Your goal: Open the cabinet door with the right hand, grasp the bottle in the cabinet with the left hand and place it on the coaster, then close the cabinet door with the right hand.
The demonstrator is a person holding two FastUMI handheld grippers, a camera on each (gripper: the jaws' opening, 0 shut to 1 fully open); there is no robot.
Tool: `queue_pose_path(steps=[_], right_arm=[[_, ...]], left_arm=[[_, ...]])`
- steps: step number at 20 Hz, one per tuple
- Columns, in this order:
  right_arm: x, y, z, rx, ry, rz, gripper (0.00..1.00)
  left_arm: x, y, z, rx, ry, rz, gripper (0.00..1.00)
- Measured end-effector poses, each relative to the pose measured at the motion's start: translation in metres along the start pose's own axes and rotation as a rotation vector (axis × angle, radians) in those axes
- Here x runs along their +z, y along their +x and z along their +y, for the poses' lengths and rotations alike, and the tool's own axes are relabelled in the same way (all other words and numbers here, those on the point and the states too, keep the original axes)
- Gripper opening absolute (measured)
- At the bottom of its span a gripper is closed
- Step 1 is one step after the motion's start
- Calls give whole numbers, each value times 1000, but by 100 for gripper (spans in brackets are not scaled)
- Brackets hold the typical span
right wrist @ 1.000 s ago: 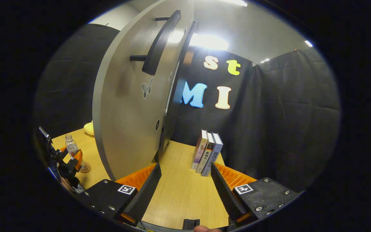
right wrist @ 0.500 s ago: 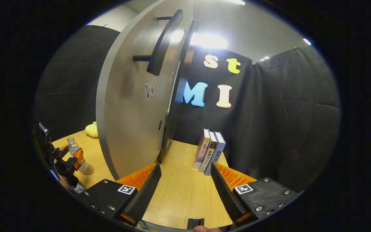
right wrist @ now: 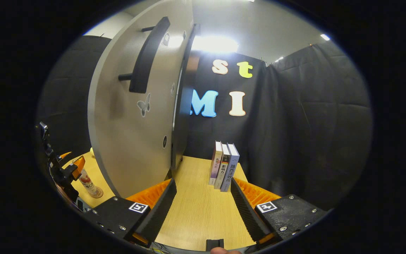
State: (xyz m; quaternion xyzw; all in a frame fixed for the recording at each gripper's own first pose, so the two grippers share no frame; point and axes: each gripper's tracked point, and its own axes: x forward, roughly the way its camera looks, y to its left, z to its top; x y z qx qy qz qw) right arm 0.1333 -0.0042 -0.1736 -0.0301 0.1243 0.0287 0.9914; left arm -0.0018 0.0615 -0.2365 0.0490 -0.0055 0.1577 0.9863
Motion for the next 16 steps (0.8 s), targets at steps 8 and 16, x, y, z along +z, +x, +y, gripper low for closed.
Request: queue_pose_path(steps=[8, 16], right_arm=[[23, 0, -18, -20, 89, -6, 95], [101, 12, -33, -60, 167, -123, 96]], left_arm=[[82, 0, -20, -25, -32, 65, 91], [177, -20, -43, -180, 40, 83, 87]])
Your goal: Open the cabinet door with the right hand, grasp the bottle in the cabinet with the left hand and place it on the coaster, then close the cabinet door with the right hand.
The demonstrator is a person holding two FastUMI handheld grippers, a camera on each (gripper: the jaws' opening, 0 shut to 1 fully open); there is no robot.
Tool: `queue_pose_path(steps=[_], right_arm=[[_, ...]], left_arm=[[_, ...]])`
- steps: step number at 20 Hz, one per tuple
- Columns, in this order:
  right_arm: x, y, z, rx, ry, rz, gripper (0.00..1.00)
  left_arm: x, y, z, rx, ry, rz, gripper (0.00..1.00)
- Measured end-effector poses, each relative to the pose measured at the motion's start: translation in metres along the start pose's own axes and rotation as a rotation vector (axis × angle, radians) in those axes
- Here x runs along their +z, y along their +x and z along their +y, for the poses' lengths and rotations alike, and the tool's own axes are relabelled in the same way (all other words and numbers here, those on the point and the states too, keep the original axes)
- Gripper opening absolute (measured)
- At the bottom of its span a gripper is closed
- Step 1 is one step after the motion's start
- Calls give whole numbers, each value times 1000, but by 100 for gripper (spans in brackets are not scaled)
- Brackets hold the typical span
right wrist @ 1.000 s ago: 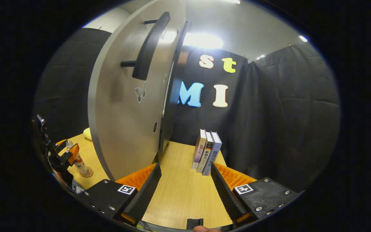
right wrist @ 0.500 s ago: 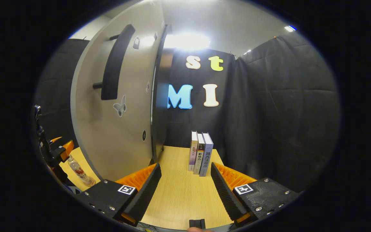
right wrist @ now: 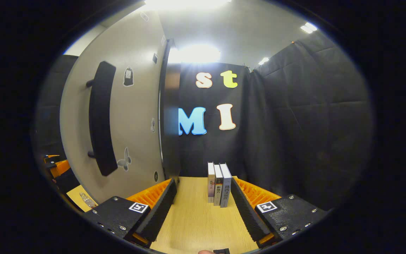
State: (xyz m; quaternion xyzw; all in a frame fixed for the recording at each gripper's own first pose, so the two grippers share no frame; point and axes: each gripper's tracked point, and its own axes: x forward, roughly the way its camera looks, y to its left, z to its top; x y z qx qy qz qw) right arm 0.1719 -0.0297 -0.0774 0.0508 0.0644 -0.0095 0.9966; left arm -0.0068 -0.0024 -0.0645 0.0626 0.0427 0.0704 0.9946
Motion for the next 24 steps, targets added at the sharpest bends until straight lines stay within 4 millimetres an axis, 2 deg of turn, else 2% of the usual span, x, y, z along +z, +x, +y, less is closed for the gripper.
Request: queue_pose_path(steps=[4, 6, 7, 10, 11, 12, 13, 14, 16, 17, 18, 19, 21, 22, 23, 24], right_arm=[[33, 10, 1, -25, 102, -29, 96], [46, 12, 9, -21, 153, -33, 95], [49, 11, 14, -18, 166, -29, 95], [66, 5, 29, -14, 155, -53, 95], [68, 2, 27, -35, 131, -66, 95], [70, 0, 27, -50, 112, -74, 89], [69, -2, 31, -51, 110, -79, 94], [65, -1, 37, -57, 114, -73, 94], [63, -8, 31, -106, 94, -74, 92], [63, -10, 32, -127, 78, -79, 87], [65, -13, 33, -149, 67, -88, 93], [65, -15, 34, -172, 57, -97, 92], [64, -20, 38, -203, 47, -111, 92], [62, -23, 41, -220, 50, -116, 85], [61, -26, 44, -232, 51, -127, 85], [62, -28, 49, -241, 55, -141, 85]], left_arm=[[41, -17, -8, -48, 1, -14, 87], [48, -24, -4, -46, -23, -8, 91], [47, -25, -1, -43, -31, 1, 87], [44, -32, 6, -64, -37, 14, 87], [39, -33, 8, -82, -38, 25, 91], [36, -33, 9, -99, -40, 29, 91], [37, -32, 16, -99, -44, 24, 91], [36, -30, 22, -99, -53, 21, 87], [34, -23, 32, -109, -81, 20, 87], [32, -19, 36, -114, -97, 22, 87], [33, -13, 41, -120, -111, 20, 87], [33, -9, 46, -127, -121, 18, 87], [31, 0, 56, -144, -117, 8, 87], [31, 3, 63, -146, -105, -12, 91], [31, 7, 68, -149, -95, -37, 87], [29, 11, 71, -154, -97, -52, 87]])
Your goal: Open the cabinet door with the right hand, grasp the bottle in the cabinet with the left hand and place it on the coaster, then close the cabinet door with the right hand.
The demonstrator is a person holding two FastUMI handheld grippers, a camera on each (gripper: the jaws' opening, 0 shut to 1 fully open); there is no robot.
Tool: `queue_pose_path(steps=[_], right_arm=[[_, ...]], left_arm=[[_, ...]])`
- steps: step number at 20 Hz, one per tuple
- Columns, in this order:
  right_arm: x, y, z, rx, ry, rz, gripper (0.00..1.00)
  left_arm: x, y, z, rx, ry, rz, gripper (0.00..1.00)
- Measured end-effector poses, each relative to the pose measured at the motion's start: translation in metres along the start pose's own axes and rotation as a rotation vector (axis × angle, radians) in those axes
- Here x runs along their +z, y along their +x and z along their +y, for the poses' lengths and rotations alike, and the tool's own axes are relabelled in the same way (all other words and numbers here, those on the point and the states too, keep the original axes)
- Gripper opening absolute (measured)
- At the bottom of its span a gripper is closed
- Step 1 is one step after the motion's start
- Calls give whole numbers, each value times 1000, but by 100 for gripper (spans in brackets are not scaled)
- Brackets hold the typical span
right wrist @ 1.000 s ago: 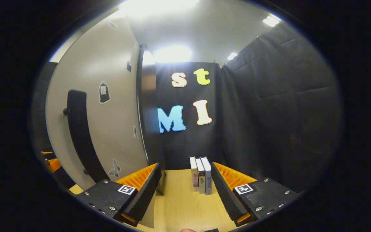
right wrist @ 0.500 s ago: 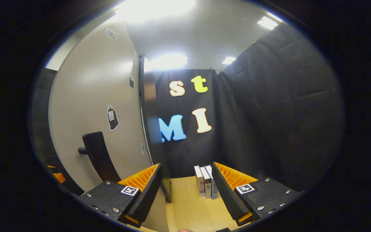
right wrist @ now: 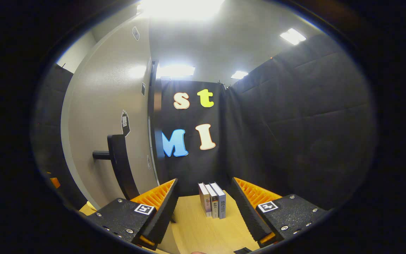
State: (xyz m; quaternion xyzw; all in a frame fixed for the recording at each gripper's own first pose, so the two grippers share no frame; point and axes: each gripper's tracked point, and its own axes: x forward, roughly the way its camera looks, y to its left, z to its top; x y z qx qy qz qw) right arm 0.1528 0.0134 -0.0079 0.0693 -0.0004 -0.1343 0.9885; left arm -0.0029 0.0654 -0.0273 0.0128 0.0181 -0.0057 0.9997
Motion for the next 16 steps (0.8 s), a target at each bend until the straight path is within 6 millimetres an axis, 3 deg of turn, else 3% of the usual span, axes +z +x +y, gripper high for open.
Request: queue_pose_path(steps=[1, 2, 4, 6, 7, 9, 12, 13, 16], right_arm=[[-3, -3, 6, -5, 3, -7, 85], [-8, -6, 12, -10, 7, -1, 90], [-18, -10, 24, -10, 11, 30, 89], [-15, -14, 36, 0, 13, 25, 83], [-15, -15, 41, 0, 18, 21, 89], [-17, -19, 51, 3, 31, 21, 89], [-27, -21, 69, 29, 107, 49, 89], [-32, -21, 77, 42, 149, 73, 89], [-43, -23, 97, 70, 245, 148, 89]], left_arm=[[-4, 4, 2, -10, -10, -12, 91], [-7, 6, 1, -21, -22, -10, 87], [-11, 6, 0, -49, -26, 12, 87], [-10, 6, -1, -78, -1, 6, 87], [-10, 7, -3, -94, 18, 3, 91], [-13, 9, -1, -99, 59, 11, 87], [-11, 14, 7, -66, 84, 7, 91], [-11, 15, 5, -69, 73, 7, 87], [-12, 21, 0, -102, 77, 26, 91]])
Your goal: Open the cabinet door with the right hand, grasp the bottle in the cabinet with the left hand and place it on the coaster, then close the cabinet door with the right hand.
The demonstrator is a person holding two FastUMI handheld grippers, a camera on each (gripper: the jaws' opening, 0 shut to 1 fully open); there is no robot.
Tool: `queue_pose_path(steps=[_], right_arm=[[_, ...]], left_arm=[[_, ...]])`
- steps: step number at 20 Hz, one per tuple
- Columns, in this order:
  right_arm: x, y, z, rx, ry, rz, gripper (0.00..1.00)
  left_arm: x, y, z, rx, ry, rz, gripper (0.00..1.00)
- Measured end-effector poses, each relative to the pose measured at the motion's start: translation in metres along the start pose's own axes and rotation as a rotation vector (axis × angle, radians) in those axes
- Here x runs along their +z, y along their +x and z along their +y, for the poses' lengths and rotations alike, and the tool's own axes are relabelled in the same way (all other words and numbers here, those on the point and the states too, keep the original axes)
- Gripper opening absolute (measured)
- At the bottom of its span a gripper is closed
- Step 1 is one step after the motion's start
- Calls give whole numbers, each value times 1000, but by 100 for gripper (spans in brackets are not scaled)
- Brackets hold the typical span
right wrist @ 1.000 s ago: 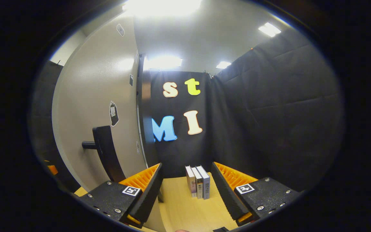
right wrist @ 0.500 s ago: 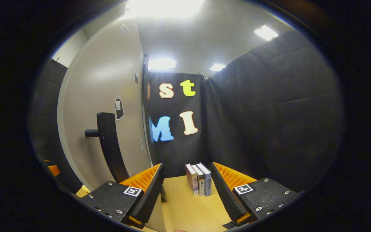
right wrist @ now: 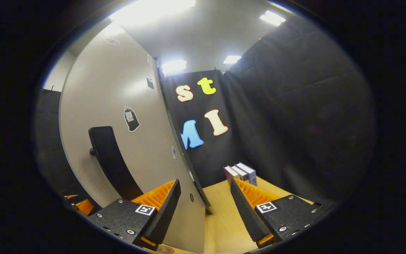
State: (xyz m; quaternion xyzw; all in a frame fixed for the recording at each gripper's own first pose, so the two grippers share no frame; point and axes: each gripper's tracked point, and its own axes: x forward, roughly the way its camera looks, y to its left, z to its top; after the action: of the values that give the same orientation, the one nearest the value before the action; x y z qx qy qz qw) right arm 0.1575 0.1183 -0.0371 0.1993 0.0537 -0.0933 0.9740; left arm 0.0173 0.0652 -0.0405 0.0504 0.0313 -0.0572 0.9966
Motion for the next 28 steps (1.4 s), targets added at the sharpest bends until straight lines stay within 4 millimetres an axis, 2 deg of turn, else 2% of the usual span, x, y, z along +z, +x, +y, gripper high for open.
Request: queue_pose_path(steps=[1, 3, 4, 6, 8, 9, 10, 14, 15, 16, 18, 20, 21, 23, 24, 27, 28], right_arm=[[-1, -1, 7, 9, 2, 9, 89], [1, -1, 21, 35, -31, 2, 88], [1, 0, 27, 46, -50, -1, 88], [-2, 2, 37, 65, -77, 0, 88], [-3, 4, 44, 80, -89, 2, 89], [-4, 5, 45, 83, -91, 4, 89], [-4, 5, 47, 86, -92, 7, 89], [-7, 9, 54, 97, -95, 18, 88], [-8, 10, 58, 100, -96, 23, 88], [-10, 11, 62, 105, -95, 31, 88], [-16, 15, 77, 133, -108, 46, 88], [-17, 13, 96, 176, -120, 56, 88], [-17, 14, 105, 200, -122, 61, 89], [-14, 12, 117, 241, -126, 54, 89], [-11, 12, 119, 251, -134, 45, 90], [-10, 9, 119, 256, -179, 23, 91], [-10, 8, 117, 255, -187, 23, 92]], left_arm=[[4, 1, 3, 4, 10, -5, 87], [10, 2, 3, 0, 13, -18, 87], [9, 2, 3, -3, 13, -16, 91], [8, 4, 3, -9, 9, -12, 87], [7, 2, 4, -11, 23, -4, 91], [8, 0, 7, -5, 32, -5, 87], [9, -1, 8, -1, 34, -6, 91], [9, -3, 11, 11, 19, -6, 87], [11, -5, 12, 16, 16, -7, 91], [14, -6, 12, 20, 14, -12, 87], [18, -8, 15, 29, 13, -14, 91], [12, -10, 16, 41, 4, 4, 91], [8, -10, 12, 35, -13, 16, 87], [6, -14, 6, 24, -32, 28, 91], [10, -15, 7, 26, -29, 23, 87], [21, -14, 4, 19, -14, -1, 87], [23, -13, 2, 14, -12, -7, 91]])
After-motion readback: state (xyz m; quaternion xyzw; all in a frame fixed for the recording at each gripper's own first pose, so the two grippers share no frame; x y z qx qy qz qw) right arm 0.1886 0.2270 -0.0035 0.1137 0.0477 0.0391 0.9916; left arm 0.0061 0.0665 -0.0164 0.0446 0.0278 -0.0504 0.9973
